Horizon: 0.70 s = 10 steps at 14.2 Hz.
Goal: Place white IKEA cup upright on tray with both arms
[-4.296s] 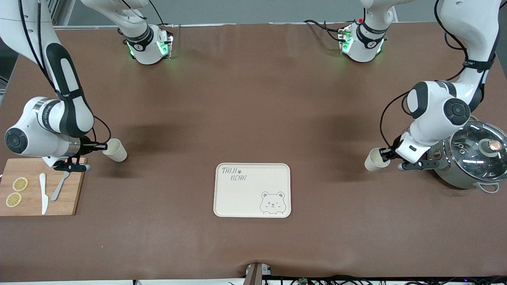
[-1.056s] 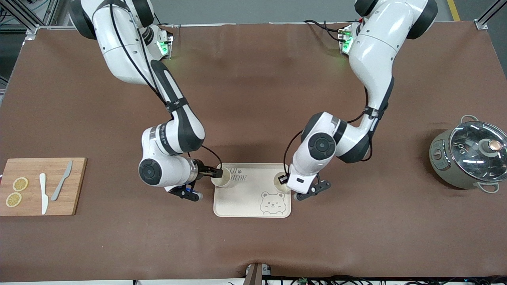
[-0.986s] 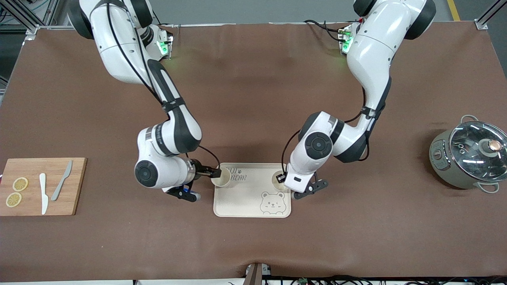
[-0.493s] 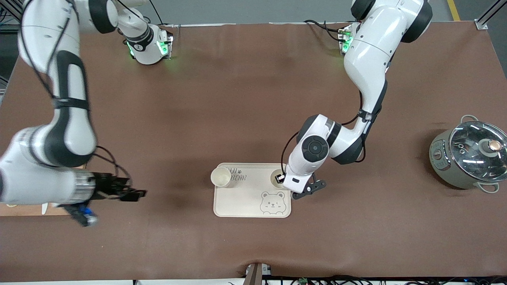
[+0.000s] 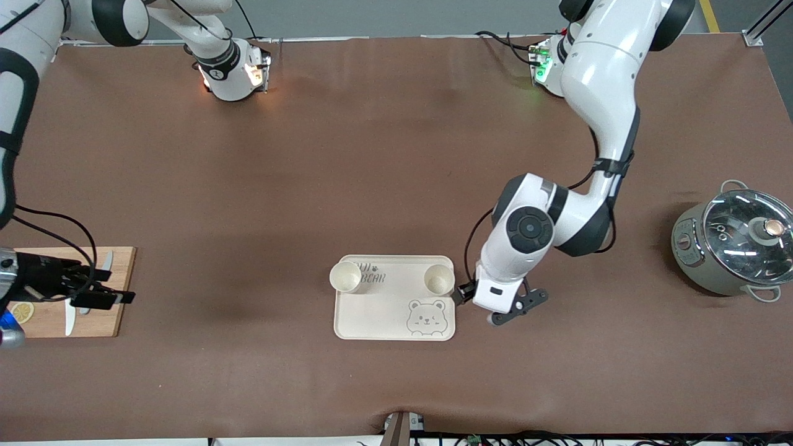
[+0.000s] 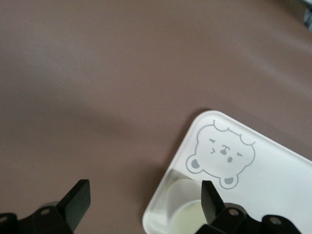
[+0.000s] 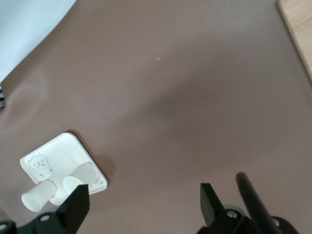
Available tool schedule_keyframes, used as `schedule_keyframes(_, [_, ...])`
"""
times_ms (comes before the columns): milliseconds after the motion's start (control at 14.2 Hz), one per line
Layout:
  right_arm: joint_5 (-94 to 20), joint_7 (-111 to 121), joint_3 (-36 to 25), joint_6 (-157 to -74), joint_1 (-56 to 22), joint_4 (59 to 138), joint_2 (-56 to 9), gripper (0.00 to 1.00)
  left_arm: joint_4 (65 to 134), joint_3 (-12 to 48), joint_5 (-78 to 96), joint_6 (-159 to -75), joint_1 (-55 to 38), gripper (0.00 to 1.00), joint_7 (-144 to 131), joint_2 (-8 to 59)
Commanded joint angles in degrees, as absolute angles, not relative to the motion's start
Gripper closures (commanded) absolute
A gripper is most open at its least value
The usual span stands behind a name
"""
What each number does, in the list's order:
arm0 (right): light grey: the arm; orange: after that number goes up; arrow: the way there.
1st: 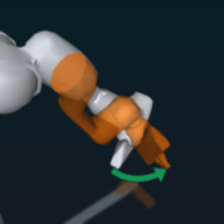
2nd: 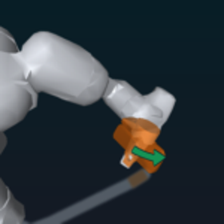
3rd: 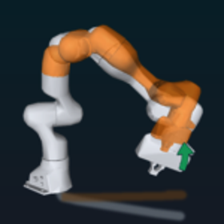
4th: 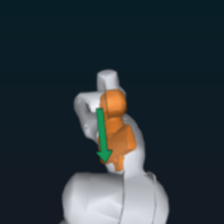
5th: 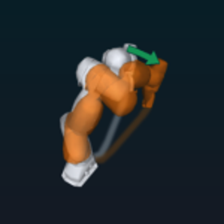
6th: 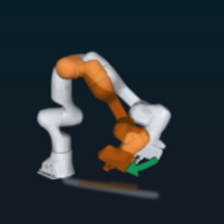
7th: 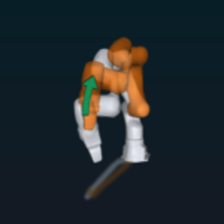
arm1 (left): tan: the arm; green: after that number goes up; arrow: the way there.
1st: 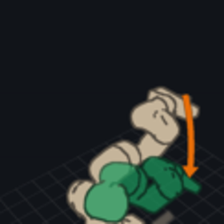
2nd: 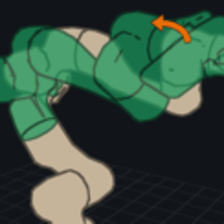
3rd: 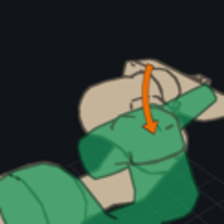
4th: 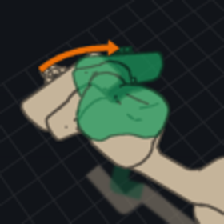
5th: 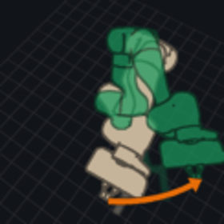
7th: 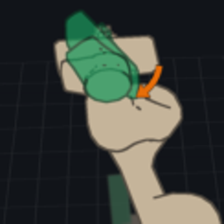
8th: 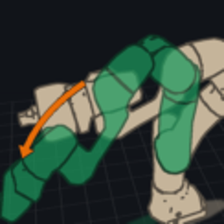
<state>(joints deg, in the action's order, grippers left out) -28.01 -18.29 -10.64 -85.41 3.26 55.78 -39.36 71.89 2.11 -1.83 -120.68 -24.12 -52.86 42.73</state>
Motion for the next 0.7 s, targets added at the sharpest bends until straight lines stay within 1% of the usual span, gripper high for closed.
schedule_keyframes(0, [-27.77,-17.14,-10.02,-84.2,5.0,55.28,-38.5,0.0,73.21,0.53,-3.08,-112.8,-22.77,0.0,-49.93,37.19])
schedule_keyframes(141, [-25.51,-16.26,-10.11,-84.11,6.33,55.37,-36.66,0.0,73.3,0.61,-3.08,-106.12,-20.14,0.0,-46.51,33.42])
schedule_keyframes(282, [-16.04,-13.9,-9.24,-83.85,5.63,55.46,-35.25,0.0,73.3,0.62,-2.99,-101.45,-18.47,0.0,-43.17,30.69])
schedule_keyframes(352, [-15.3,-12.49,-9.32,-82.02,5.63,55.81,-33.16,0.0,73.3,0.62,-3.08,-99.69,-18.02,0.0,-42.37,29.63])
schedule_keyframes(493, [-15.47,-8.89,-9.49,-75.26,6.41,55.81,-32.08,0.0,73.3,0.53,-2.99,-96.96,-17.58,0.0,-42.36,27.96])
schedule_keyframes(634, [-14.95,-7.82,-9.58,-74.36,6.24,55.81,-31.9,0.0,73.3,0.53,-3.08,-94.41,-17.14,0.0,-41.93,26.73])
